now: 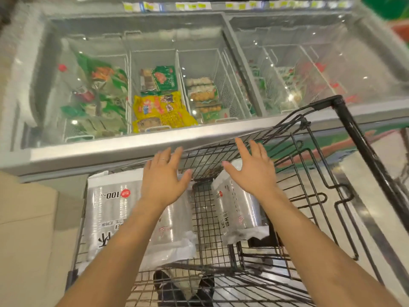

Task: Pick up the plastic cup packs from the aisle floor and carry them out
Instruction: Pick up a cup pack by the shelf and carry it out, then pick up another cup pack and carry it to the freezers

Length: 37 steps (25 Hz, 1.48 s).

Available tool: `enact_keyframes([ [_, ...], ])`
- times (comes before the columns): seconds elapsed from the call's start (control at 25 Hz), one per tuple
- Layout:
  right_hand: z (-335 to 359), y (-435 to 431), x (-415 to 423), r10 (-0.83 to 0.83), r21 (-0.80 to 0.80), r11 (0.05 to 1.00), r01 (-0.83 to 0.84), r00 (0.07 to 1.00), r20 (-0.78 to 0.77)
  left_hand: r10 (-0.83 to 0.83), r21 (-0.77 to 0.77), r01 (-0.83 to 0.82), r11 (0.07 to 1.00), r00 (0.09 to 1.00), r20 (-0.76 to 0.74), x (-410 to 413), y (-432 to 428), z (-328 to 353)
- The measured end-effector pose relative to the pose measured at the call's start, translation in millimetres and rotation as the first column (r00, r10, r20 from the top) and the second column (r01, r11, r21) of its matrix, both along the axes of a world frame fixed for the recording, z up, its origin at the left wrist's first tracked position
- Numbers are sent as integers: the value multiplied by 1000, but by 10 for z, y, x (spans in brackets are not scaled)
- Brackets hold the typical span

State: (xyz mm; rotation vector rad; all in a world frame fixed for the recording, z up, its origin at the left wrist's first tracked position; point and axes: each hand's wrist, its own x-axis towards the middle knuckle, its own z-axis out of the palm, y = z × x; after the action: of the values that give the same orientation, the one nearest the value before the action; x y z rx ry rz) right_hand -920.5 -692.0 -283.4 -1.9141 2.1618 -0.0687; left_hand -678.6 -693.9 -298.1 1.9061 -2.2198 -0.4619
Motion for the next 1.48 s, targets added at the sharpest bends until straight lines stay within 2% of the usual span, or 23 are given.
enact_keyframes([
  [0.16, 1045, -164, 467, 144, -177, 974, -139, 989, 16, 47, -177, -35, 983, 997, 61, 350, -159, 978],
  [0.36, 2149, -222, 1180, 267, -360, 899, -248, 964, 3, 182, -390, -127, 912, 977, 107, 936, -2, 2102],
  [0.48, 2729, -125, 1723, 338, -470, 830, -300, 941, -5, 274, -495, -192, 847, 957, 99, 1435, 277, 2702],
  [0.68, 3450, 276, 2793, 489, -565, 699, -438, 870, -70, 449, -586, -299, 753, 885, 125, 2447, 958, 3413],
  [0.88, 3921, 1100, 4122, 639, -603, 571, -556, 763, -99, 609, -652, -398, 645, 783, 125, 3668, 2082, 3885],
  [1.2, 4236, 2525, 6065, 809, -669, 383, -637, 581, -90, 780, -696, -503, 513, 612, 133, 5240, 3950, 4236],
  [1.32, 4296, 3056, 6713, 865, -668, 312, -676, 493, -95, 843, -697, -560, 448, 525, 120, 5681, 4657, 4294],
  [1.48, 4321, 3873, 7576, 939, -679, 162, -716, 323, -116, 925, -688, -645, 332, 366, 103, 6221, 5694, 4290],
])
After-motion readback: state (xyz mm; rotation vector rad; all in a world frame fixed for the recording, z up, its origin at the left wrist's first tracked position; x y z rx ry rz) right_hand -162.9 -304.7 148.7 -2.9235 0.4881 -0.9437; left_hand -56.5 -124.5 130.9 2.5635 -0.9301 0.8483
